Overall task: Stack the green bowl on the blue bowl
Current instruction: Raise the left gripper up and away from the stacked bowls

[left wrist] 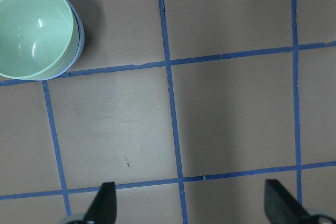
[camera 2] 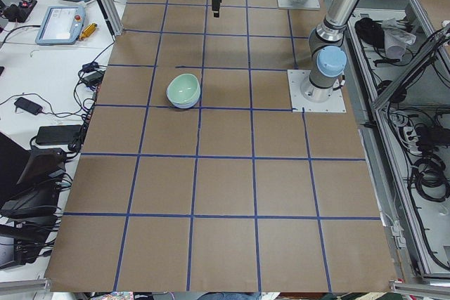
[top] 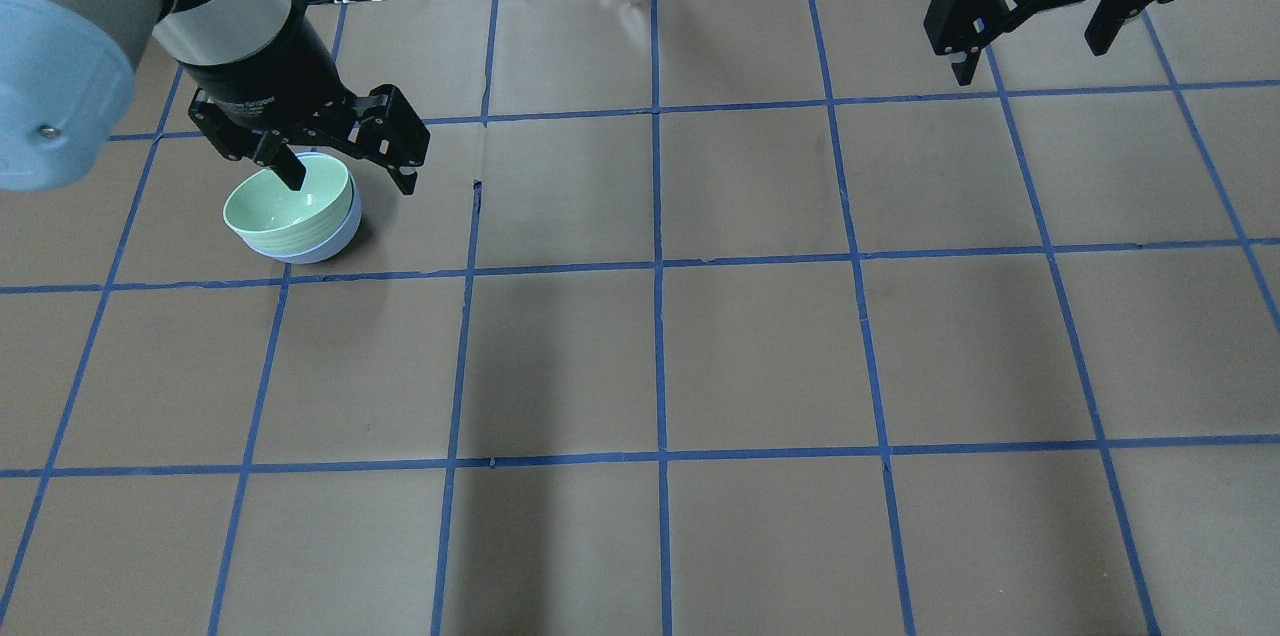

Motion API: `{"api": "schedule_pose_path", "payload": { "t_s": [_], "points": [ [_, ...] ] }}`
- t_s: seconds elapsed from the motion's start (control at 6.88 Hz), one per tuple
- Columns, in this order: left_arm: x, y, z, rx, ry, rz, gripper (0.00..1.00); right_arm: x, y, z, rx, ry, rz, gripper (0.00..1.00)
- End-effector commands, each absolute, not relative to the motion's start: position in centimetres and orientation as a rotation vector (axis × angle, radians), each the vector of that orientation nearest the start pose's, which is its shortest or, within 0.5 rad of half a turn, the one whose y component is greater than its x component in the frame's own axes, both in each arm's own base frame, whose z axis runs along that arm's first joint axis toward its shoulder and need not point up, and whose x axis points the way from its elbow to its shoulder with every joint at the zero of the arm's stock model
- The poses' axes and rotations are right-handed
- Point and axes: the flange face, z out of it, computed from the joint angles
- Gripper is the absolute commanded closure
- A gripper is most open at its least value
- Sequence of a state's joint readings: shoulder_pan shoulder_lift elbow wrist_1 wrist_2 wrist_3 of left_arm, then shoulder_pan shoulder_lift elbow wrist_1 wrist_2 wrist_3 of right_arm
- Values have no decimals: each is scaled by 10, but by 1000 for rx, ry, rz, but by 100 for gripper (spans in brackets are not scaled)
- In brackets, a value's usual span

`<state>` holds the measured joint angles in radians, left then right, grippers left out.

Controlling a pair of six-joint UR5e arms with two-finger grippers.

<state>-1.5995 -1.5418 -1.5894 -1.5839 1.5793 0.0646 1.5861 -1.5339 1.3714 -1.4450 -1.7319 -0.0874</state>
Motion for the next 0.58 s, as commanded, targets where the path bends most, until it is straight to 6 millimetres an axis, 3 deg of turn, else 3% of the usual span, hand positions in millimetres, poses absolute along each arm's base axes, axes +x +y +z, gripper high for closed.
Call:
{"api": "schedule_pose_path", "payload": {
  "t_s": [0.0, 0.44],
  "points": [
    [-147, -476, 493, 147, 3132, -5, 0, 125, -504, 556, -165, 3299, -51, 0],
    [-146, -475, 498, 120, 3130, -21, 0, 125, -504, 556, -165, 3299, -51, 0]
  ]
}}
